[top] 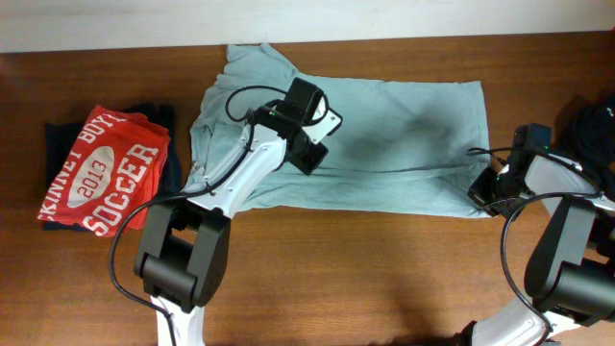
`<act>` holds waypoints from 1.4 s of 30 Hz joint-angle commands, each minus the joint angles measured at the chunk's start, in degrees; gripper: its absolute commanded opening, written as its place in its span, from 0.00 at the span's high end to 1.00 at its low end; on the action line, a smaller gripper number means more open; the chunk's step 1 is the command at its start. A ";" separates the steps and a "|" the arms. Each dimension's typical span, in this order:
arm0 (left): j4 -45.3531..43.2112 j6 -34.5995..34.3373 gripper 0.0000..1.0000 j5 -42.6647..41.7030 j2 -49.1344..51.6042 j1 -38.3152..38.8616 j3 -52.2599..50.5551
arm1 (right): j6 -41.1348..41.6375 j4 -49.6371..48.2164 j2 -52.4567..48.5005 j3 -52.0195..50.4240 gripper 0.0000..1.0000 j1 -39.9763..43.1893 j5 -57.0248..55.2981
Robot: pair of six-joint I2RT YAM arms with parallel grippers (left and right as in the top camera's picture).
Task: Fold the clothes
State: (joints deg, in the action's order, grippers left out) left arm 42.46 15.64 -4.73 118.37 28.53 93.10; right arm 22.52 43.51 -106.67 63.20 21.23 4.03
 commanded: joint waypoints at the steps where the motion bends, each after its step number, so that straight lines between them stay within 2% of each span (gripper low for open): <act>1: -0.31 0.39 0.61 -5.92 -0.96 -0.11 -0.28 | 0.63 0.66 -2.67 -2.49 0.96 0.50 -7.91; 4: 0.44 3.96 0.67 -10.23 -0.96 0.26 -0.39 | 0.63 0.66 -2.67 -2.49 0.96 0.50 -7.74; 9: 5.25 13.25 0.68 -10.78 -0.63 1.22 -0.46 | 0.72 1.40 -2.67 -2.49 0.96 0.50 -8.26; 11: 6.56 14.93 0.68 -10.75 0.04 1.38 -0.50 | 2.32 2.43 -2.67 -2.49 0.96 0.55 -10.73; 17: 4.52 14.88 0.68 -10.34 4.85 1.29 -0.50 | 2.89 3.06 -2.67 -2.49 0.96 0.55 -11.39; 21: 2.84 14.16 0.80 -7.28 8.50 1.18 -0.50 | 2.86 3.21 -2.67 -2.49 0.96 0.55 -11.39; 25: 0.76 11.21 0.80 -6.16 9.01 0.94 -0.48 | 2.86 3.21 -2.67 -2.49 0.96 0.55 -11.41; 28: -1.20 8.31 0.76 -2.69 9.03 0.92 -0.48 | 2.86 3.21 -2.67 -2.49 0.96 0.55 -11.41; 38: -4.33 7.34 0.74 0.20 9.09 -3.13 -0.48 | 3.52 4.09 -2.67 -2.49 0.96 0.55 -13.62; 42: -1.33 6.10 0.74 0.09 8.26 -4.07 1.31 | 2.25 3.80 -2.67 -1.95 0.96 0.55 -11.39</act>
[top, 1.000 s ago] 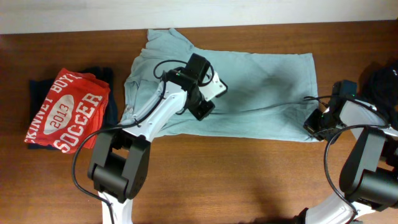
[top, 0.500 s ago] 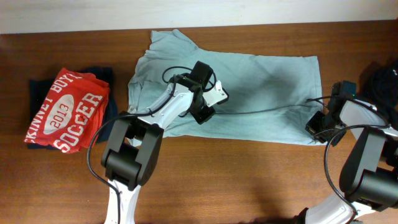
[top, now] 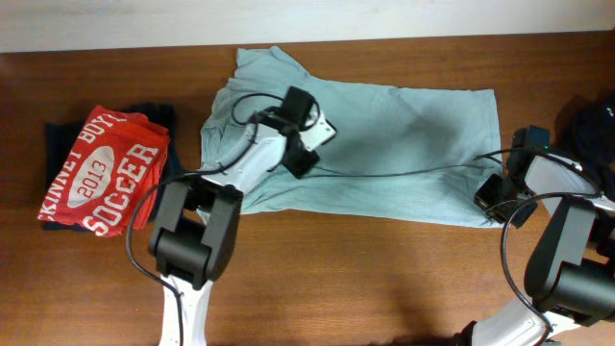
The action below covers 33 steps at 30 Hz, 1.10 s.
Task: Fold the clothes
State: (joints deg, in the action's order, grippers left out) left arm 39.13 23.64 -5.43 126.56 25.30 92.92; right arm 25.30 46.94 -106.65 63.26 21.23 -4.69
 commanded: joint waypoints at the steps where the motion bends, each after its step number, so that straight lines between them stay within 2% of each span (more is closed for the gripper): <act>1: 3.80 -2.23 0.74 0.79 -0.39 -0.85 2.54 | -1.40 0.20 -2.67 -1.73 0.96 0.55 -1.31; 4: 10.01 -2.64 0.73 1.68 -2.16 -0.87 5.99 | -2.38 0.31 -2.67 -0.83 0.96 0.55 0.90; 8: 12.37 -7.37 0.73 8.72 -3.50 -1.62 7.39 | -2.36 0.44 -2.67 -0.59 0.96 0.55 1.09; 17: 10.25 -9.62 0.74 8.61 -1.88 -8.17 4.22 | -2.38 0.68 -2.67 -0.59 0.96 0.55 1.29; 23: 8.81 -10.19 0.81 4.02 0.72 -13.73 3.63 | -2.36 0.68 -2.67 -0.59 0.96 0.55 1.27; 30: 8.48 -10.34 0.82 4.13 4.57 -16.28 3.63 | -2.36 0.66 -2.67 -0.59 0.96 0.55 1.20; 33: 7.93 -10.34 0.86 4.20 6.36 -16.76 3.63 | -2.36 0.70 -2.67 -0.59 0.96 0.55 0.85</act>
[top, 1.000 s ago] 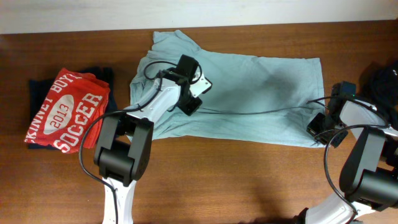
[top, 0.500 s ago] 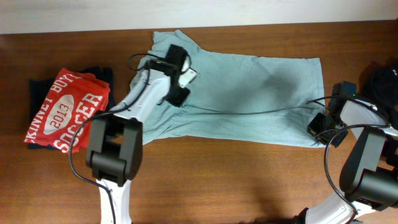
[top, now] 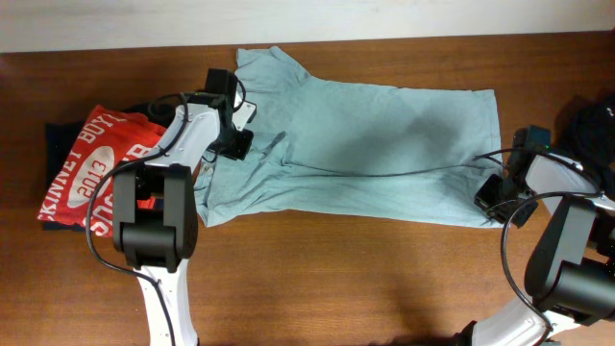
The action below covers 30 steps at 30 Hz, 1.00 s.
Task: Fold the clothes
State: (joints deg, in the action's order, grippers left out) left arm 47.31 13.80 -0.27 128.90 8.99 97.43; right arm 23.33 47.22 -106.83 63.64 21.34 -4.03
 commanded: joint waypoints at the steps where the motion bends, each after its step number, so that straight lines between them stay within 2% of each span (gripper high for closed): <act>1: -0.42 -0.55 0.88 -0.66 4.37 -0.59 -0.87 | -0.37 0.42 -2.49 -0.96 0.96 0.44 -0.37; 5: -1.44 -6.23 0.91 4.72 5.38 -1.81 -0.87 | -0.33 0.35 -2.49 -0.98 0.96 0.50 -2.43; 8: -2.40 -7.91 0.92 4.92 5.38 -3.67 -0.87 | -0.33 0.09 -2.51 -0.98 0.96 0.55 -2.43; 16: -3.15 -8.15 0.93 4.61 5.38 -6.91 -0.87 | -0.09 0.61 -2.49 -0.96 0.94 0.55 -8.07; 20: -3.78 -8.17 0.92 4.13 5.38 -6.86 -0.85 | -0.15 0.31 -2.49 -0.94 0.91 0.31 -7.02; 22: -3.65 -8.17 0.91 3.96 5.33 -6.58 -0.81 | -0.98 -0.33 -2.19 -0.94 0.87 0.33 -4.17; 30: 3.43 -8.24 0.73 3.93 1.97 -4.81 3.30 | -7.04 -1.31 4.87 0.42 0.66 0.33 7.98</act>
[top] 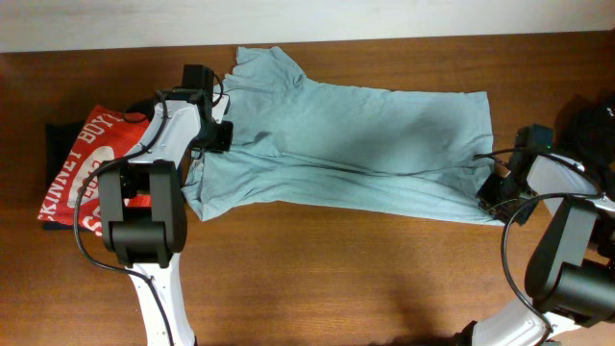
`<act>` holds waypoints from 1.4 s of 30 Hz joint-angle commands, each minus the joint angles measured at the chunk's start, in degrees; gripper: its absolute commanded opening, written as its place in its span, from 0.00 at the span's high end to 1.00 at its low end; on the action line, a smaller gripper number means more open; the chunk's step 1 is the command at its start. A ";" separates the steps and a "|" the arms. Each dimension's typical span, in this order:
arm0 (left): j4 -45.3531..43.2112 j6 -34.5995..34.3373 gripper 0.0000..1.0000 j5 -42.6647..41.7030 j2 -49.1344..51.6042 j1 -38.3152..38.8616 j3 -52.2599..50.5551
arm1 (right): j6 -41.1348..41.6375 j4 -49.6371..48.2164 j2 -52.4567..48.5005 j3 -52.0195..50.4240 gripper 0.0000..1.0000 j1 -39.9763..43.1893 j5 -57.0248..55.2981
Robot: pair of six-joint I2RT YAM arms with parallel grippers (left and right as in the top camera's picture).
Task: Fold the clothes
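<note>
A pale blue-green T-shirt [365, 135] lies spread lengthwise across the back half of the wooden table [336, 279], with a sleeve pointing up at the back left. A taut crease runs along its middle. My left gripper [218, 136] sits at the shirt's left edge, apparently shut on the cloth there. At the lower right corner of the shirt, my right gripper [492, 188] is apparently shut on the hem. The fingers of both are partly hidden from above.
A folded red shirt with white soccer lettering [82, 163] lies on a dark navy garment [58, 135] at the far left, close to my left arm. A dark heap [591, 125] sits at the right edge.
My left gripper has shifted a little further left and back, and the shirt's left side has spread out leftward with it. The right edge sits slightly left of before. The right gripper has barely moved.
My left gripper first stood over the middle of the shirt while the right held its right corner. The shirt then sat further right. Later the left gripper was at the shirt's left part, and now it is at the left edge with the cloth stretched long.
</note>
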State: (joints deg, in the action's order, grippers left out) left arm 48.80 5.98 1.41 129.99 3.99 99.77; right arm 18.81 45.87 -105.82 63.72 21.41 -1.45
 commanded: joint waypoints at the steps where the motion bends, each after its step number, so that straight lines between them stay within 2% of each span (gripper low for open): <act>1: 2.78 -0.44 0.71 2.25 -0.13 0.42 1.57 | -2.51 0.37 5.25 0.76 0.64 0.26 6.12; 7: 7.76 -0.83 0.54 -0.17 -8.28 1.68 3.58 | -2.49 2.86 12.09 2.58 0.54 0.26 8.41; 15: 16.06 -0.87 0.53 -4.42 -15.08 2.36 3.58 | -2.32 6.49 13.94 2.56 0.52 0.20 12.02; 18: 19.93 -3.54 0.60 -5.31 -15.15 2.36 3.02 | -2.32 8.20 13.94 2.56 0.54 -0.48 12.02; 20: 20.04 -5.01 0.65 -5.35 -15.15 2.36 1.25 | -2.32 8.74 13.94 2.49 0.59 -1.27 12.28; 22: 18.93 -5.40 0.75 -5.33 -15.06 2.36 -1.62 | -2.29 9.31 13.68 2.38 0.75 -2.58 12.50; 24: 16.48 -5.81 0.82 -5.35 -15.04 2.36 -5.09 | -2.38 9.16 13.44 1.88 0.83 -4.66 12.96; 27: 9.55 -6.64 0.90 -6.16 -15.04 2.36 -12.11 | -8.57 4.96 13.42 0.17 0.84 -9.53 18.03; 32: -2.21 -6.62 0.95 -5.99 -15.04 2.25 -20.44 | -9.35 -1.18 12.46 -2.45 0.82 -18.36 14.88; 37: -7.61 -6.62 0.95 -5.95 -15.04 2.25 -23.85 | -8.94 -2.38 7.34 -3.34 0.83 -21.35 14.53; 42: -8.31 -6.60 0.95 -5.92 -15.04 2.25 -24.41 | -9.01 -2.19 2.03 -3.37 0.85 -21.42 16.48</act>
State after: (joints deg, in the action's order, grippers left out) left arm 40.80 -0.08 -3.90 114.98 6.37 75.99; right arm 10.28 43.55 -101.08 60.90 0.27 13.96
